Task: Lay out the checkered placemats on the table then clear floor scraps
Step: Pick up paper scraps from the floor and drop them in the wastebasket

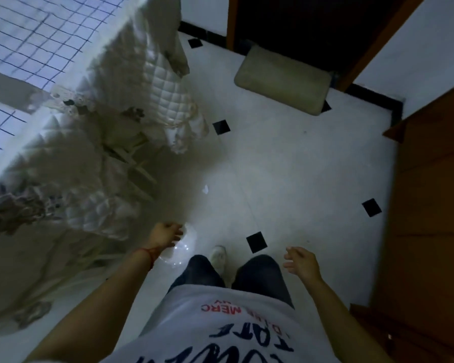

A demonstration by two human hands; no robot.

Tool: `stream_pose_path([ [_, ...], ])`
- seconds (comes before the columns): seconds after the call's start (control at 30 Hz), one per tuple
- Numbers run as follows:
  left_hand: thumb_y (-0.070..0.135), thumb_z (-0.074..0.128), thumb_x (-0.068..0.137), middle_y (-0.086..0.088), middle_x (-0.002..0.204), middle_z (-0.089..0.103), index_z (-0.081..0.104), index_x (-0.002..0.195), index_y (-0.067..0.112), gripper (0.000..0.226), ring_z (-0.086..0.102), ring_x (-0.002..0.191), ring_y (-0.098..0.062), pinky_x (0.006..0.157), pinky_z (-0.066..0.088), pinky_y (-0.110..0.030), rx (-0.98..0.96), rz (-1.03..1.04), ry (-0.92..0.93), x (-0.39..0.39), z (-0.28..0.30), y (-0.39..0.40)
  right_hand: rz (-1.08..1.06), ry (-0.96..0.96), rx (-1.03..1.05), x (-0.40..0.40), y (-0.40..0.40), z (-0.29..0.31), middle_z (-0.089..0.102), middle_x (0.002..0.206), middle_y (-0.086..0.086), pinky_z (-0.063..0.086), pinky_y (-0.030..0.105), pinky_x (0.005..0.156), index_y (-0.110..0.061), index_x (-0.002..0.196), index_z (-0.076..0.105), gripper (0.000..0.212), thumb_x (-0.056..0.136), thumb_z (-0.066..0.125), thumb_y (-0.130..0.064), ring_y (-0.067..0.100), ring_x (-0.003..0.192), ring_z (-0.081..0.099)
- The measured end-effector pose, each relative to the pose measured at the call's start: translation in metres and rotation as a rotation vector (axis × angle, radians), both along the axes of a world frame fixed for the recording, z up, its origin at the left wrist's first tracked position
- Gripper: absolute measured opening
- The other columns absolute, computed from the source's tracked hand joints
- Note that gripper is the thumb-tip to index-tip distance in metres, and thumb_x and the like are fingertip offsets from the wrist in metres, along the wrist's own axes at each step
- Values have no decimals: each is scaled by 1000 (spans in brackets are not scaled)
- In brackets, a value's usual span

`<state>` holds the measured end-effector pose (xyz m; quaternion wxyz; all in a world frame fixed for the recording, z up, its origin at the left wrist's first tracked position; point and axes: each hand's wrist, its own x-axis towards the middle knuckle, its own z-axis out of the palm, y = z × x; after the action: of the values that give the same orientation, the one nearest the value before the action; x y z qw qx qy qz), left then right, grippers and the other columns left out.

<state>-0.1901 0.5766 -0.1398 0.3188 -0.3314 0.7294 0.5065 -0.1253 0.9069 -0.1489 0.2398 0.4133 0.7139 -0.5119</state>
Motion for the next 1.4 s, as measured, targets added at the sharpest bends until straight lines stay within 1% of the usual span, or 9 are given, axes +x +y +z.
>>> stream_pose_path([
  [0.07, 20, 46, 95, -16, 96, 58, 59, 99, 4, 21, 53, 71, -20, 61, 43, -25, 13, 28, 19, -30, 1, 11, 51, -30, -3, -28, 6, -4, 60, 90, 10, 45, 25, 59, -8, 105, 58, 18, 94, 49, -19, 21, 70, 57],
  [0.27, 19, 44, 95, -14, 99, 58, 58, 111, -2, 29, 55, 85, -26, 64, 44, -25, 15, 174, -20, -79, -19, 36, 243, -110, -17, -118, 14, -42, 60, 79, 6, 45, 24, 60, -7, 91, 60, 15, 93, 50, -17, 17, 65, 56],
  [0.4, 20, 46, 94, -10, 88, 60, 58, 110, 1, 28, 55, 74, -16, 65, 45, -26, 40, 329, -116, -81, -55, 52, 385, -139, -39, -177, 7, -79, 59, 77, 1, 49, 35, 79, -3, 100, 62, 20, 93, 49, -17, 17, 65, 57],
  [0.53, 21, 50, 93, -13, 92, 63, 60, 109, 0, 29, 58, 77, -21, 67, 47, -28, 48, 460, -180, -81, -102, 67, 605, -123, -36, -229, -8, -130, 66, 98, 17, 51, 42, 90, 1, 96, 65, 24, 92, 50, -18, 31, 91, 62],
  [0.7, 21, 50, 92, -15, 96, 63, 60, 109, 0, 29, 58, 80, -23, 67, 47, -27, 51, 520, -193, -90, -167, 76, 808, -105, -4, -279, -30, -204, 67, 110, 13, 47, 30, 88, -5, 105, 66, 26, 91, 54, -25, 30, 100, 63],
  [0.87, 19, 51, 92, -16, 97, 63, 61, 105, 3, 23, 58, 72, -17, 65, 46, -26, 36, 570, -178, -112, -258, 69, 865, -78, 20, -305, -61, -309, 67, 110, 18, 49, 35, 88, -4, 106, 65, 27, 88, 59, -23, 35, 98, 64],
  [1.0, 21, 49, 93, -12, 96, 64, 61, 102, 9, 20, 60, 79, -20, 69, 48, -27, 33, 617, -137, -123, -337, 55, 958, -67, 80, -311, -88, -400, 68, 107, 17, 49, 31, 89, -8, 110, 63, 29, 87, 60, -25, 32, 100, 64],
  [1.13, 22, 47, 94, -9, 96, 65, 62, 108, 8, 25, 62, 90, -24, 75, 50, -29, 28, 642, -121, -120, -415, 41, 1059, -7, 147, -319, -121, -494, 61, 120, 18, 45, 31, 92, -8, 122, 55, 37, 88, 59, -24, 30, 111, 58],
  [1.4, 18, 44, 95, -10, 96, 66, 62, 107, 8, 24, 62, 87, -23, 76, 50, -28, 12, 732, -152, -94, -540, 13, 1364, 266, 394, -350, -203, -653, 35, 145, 12, 41, 42, 101, -16, 138, 37, 51, 90, 54, -24, 30, 129, 40],
])
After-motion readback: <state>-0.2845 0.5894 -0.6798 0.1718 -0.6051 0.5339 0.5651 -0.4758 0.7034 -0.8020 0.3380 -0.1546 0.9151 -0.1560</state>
